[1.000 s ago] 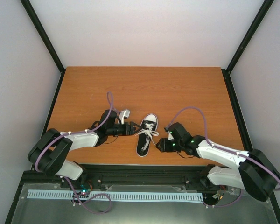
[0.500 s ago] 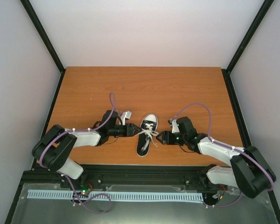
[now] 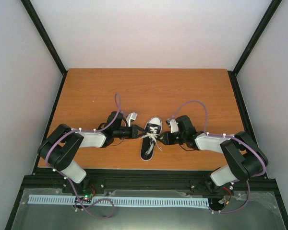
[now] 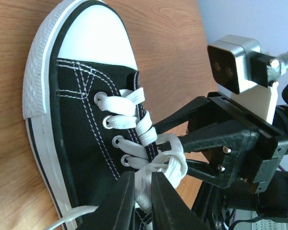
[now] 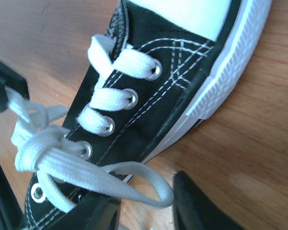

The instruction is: Tie the shoes

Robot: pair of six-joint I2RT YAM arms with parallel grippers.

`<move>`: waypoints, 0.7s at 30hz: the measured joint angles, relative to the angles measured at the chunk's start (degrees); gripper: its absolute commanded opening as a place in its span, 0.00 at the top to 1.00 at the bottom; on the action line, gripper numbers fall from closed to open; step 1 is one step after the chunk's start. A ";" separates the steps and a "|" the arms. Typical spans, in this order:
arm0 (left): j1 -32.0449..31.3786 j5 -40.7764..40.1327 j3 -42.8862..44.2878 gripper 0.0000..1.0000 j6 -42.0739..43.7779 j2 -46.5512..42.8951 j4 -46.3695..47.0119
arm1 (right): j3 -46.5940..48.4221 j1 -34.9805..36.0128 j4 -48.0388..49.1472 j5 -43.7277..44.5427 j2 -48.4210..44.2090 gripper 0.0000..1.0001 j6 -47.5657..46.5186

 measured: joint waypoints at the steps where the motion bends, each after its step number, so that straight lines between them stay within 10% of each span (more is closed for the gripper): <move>1: 0.00 0.11 0.07 0.94 -0.02 0.09 0.09 | 0.11 0.00 0.13 -0.17 0.26 0.85 -0.35; 4: 0.00 0.00 0.13 0.99 -0.33 0.11 0.20 | 0.26 -0.07 0.44 -0.68 0.52 0.97 -0.44; 21: 0.00 -12.07 -0.55 0.99 -1.81 -4.76 -3.26 | 0.31 -2.23 -5.62 5.18 -3.10 0.97 -0.35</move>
